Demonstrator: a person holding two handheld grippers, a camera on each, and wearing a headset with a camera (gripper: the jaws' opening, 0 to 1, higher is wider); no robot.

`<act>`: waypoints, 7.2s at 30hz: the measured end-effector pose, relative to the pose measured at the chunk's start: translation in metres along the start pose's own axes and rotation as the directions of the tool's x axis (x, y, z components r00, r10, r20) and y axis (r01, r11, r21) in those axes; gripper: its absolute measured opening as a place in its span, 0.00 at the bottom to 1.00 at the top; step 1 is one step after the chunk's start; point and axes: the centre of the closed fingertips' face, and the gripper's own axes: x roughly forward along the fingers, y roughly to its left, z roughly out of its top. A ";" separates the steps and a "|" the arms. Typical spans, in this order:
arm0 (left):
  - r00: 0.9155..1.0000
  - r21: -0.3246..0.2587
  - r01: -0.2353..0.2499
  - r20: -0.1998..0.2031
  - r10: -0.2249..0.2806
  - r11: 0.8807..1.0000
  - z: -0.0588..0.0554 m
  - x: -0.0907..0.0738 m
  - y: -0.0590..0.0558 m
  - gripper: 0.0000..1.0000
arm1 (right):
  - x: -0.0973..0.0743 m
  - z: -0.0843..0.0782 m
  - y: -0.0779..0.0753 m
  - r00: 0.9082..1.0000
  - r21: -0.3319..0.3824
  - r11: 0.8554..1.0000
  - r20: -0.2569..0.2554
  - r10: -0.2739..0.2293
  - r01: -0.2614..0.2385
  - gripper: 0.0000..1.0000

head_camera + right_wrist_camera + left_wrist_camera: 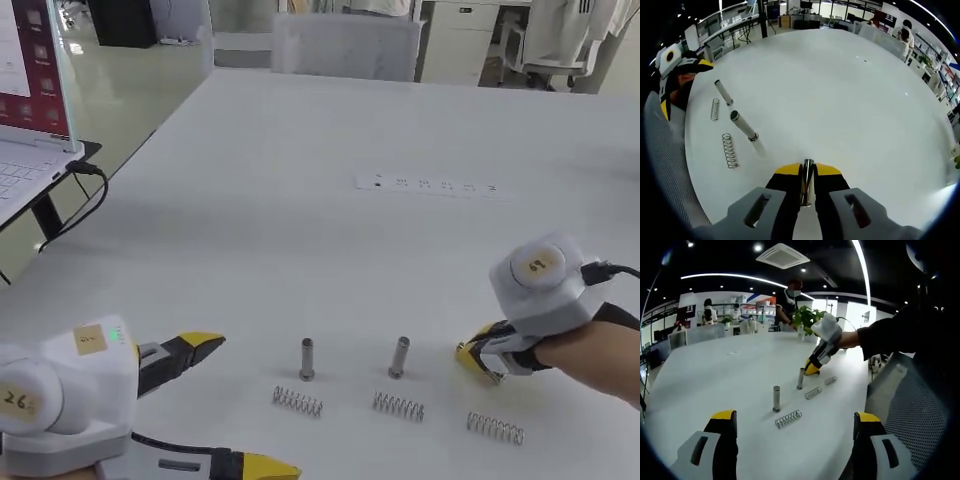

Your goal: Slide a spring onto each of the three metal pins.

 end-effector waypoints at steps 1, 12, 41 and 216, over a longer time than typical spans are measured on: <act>1.000 -0.001 0.000 0.000 0.000 1.000 0.000 0.000 0.000 0.94 | 0.000 0.000 0.000 1.000 0.001 1.000 -0.001 0.001 -0.001 0.07; 1.000 0.001 0.001 0.003 -0.001 1.000 0.001 0.000 0.000 0.94 | 0.001 0.001 0.000 0.999 -0.011 1.000 -0.023 -0.021 0.021 0.06; 1.000 0.018 0.019 0.016 -0.020 1.000 0.007 0.003 -0.005 0.93 | -0.037 0.005 0.001 0.996 0.045 0.997 0.062 -0.060 0.057 0.06; 0.999 0.024 0.039 0.010 -0.040 0.999 0.008 0.004 -0.014 0.90 | -0.043 -0.062 0.062 0.986 -0.288 0.944 -0.093 0.139 -0.160 0.10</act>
